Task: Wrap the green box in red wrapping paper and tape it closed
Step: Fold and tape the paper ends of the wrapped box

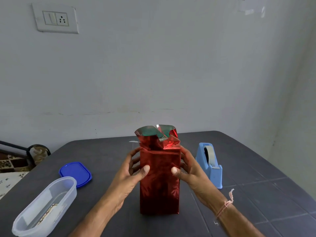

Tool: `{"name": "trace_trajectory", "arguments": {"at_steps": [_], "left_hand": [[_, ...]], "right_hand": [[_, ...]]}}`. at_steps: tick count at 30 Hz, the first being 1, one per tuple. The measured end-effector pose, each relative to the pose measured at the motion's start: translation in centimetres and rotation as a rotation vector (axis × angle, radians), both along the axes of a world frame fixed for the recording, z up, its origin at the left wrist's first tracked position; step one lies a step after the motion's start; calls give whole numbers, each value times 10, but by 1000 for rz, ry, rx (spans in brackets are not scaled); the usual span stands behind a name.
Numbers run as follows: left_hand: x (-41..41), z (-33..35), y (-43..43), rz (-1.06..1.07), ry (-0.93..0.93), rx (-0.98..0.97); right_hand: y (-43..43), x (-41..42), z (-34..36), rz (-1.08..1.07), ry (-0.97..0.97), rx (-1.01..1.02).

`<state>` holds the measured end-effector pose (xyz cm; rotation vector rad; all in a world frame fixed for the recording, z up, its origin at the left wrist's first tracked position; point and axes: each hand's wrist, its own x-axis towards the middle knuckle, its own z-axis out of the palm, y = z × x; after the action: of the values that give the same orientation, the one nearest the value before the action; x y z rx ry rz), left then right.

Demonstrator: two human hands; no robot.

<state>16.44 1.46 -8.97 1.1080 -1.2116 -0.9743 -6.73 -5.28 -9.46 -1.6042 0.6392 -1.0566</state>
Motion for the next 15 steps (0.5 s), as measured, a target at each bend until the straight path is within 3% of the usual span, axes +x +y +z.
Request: {"name": "trace_trajectory", "arguments": {"at_steps": [2, 4, 8, 12, 15], "left_hand": [[-2, 8, -2, 66, -15, -114], [-6, 22, 0, 189, -159, -245], [-8, 56, 1, 401, -716, -522], [-23, 96, -4, 423, -1181, -486], [-45, 119, -11, 308, -1360, -327]], "right_hand": [[0, 1, -1, -8, 14, -30], [-1, 1, -1, -16, 36, -49], [-2, -1, -2, -26, 68, -77], [0, -1, -1, -22, 74, -80], [2, 1, -2, -44, 87, -91]]}}
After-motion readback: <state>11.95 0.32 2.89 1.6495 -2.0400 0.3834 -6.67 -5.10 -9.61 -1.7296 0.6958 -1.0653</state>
